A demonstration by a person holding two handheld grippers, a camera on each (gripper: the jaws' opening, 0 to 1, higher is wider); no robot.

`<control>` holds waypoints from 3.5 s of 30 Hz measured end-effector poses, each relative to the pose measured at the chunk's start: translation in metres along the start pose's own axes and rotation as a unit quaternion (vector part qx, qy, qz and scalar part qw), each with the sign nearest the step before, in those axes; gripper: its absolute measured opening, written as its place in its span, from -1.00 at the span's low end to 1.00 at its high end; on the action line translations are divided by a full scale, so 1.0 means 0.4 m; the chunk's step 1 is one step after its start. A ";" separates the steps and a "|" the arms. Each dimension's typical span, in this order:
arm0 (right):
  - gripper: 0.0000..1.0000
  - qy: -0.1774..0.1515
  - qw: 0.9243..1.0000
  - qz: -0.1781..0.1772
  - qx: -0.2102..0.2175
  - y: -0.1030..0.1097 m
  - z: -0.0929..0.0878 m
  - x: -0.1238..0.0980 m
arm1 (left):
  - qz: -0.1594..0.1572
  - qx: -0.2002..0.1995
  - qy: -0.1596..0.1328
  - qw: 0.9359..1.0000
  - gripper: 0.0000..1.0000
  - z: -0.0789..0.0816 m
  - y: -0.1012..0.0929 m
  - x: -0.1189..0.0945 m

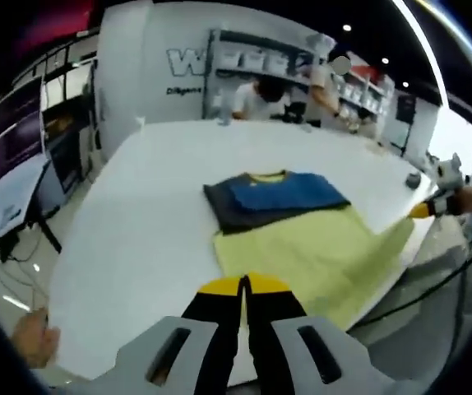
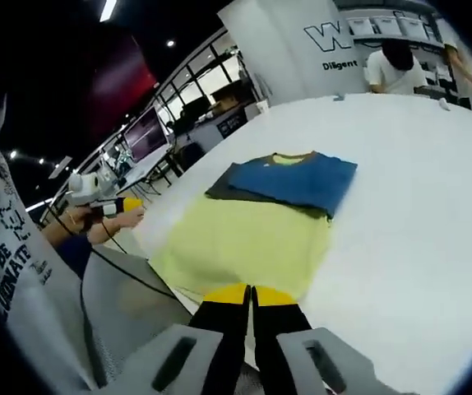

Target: Fold the garment on the visible template until the final outline fits inside the template.

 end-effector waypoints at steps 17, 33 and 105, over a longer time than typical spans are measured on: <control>-1.00 0.012 1.000 -0.002 -0.003 0.001 -0.026 0.000 | -0.031 0.023 0.187 0.982 -0.62 -0.200 -0.039 0.009; -1.00 0.013 1.000 -0.009 -0.006 0.012 -0.024 -0.001 | -0.057 0.036 0.276 0.959 -0.73 -0.297 -0.079 0.027; -1.00 -0.138 0.990 -0.033 -0.023 -0.261 0.444 0.111 | -0.033 -0.032 -0.098 0.994 -0.93 0.341 0.099 0.365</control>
Point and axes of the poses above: the point that each gripper's makers call its tool centre point, and the gripper's own axes: x roughly forward along the fingers, y roughly to its left, z roughly out of its top, the point moved 2 cm from there along -x, roughly backward along the fingers, and after that the axes turned 7 degrees about z, right-handed, at the moved point
